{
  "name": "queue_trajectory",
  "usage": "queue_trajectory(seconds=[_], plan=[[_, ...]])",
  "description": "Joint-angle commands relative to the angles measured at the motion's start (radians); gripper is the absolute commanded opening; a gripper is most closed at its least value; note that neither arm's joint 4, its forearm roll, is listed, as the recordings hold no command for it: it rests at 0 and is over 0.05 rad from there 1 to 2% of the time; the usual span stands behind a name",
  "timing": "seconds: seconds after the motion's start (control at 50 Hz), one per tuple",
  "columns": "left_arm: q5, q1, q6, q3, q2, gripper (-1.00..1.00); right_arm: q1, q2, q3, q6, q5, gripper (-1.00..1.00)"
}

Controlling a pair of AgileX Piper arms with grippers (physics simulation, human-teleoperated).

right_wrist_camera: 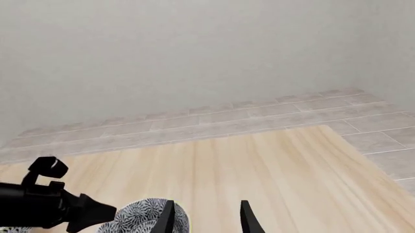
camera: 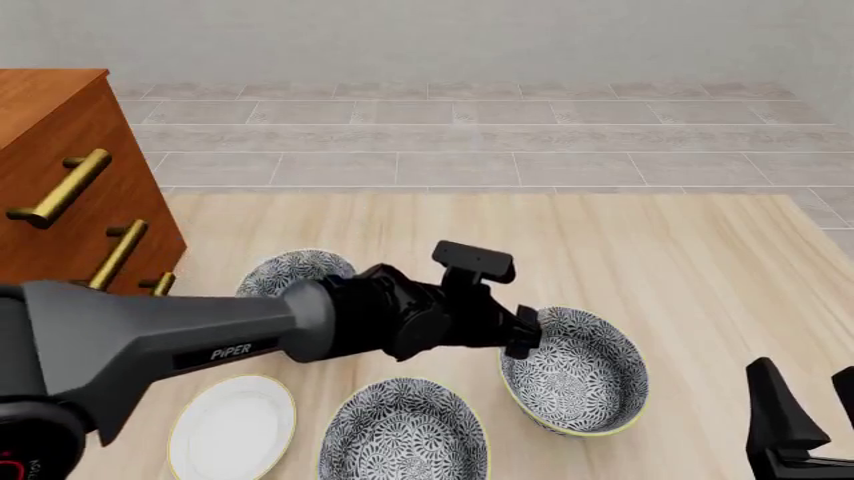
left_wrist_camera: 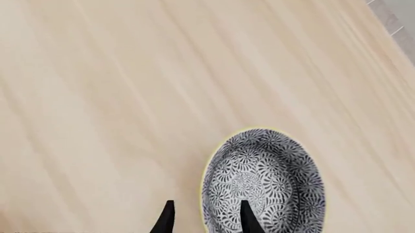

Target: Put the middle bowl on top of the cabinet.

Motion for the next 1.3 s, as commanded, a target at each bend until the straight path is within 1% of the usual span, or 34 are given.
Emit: queue_trajectory(seconds=[0.02, 0.88, 1.3], plan=[[-0.015, 0.0, -0.018, 0.013, 0.015, 1.0, 0.0, 0.0, -0.002, -0.001, 0.003, 1.0], [-0.064, -0.009, -0.059, 0.039, 0.067, 1.0, 0.001, 0.0, 0.002, -0.002, 0.001, 1.0], [-0.079, -0.014, -0.061, 0.053, 0.072, 1.0, 0.001, 0.0, 0.002, -0.001, 0.003, 1.0]])
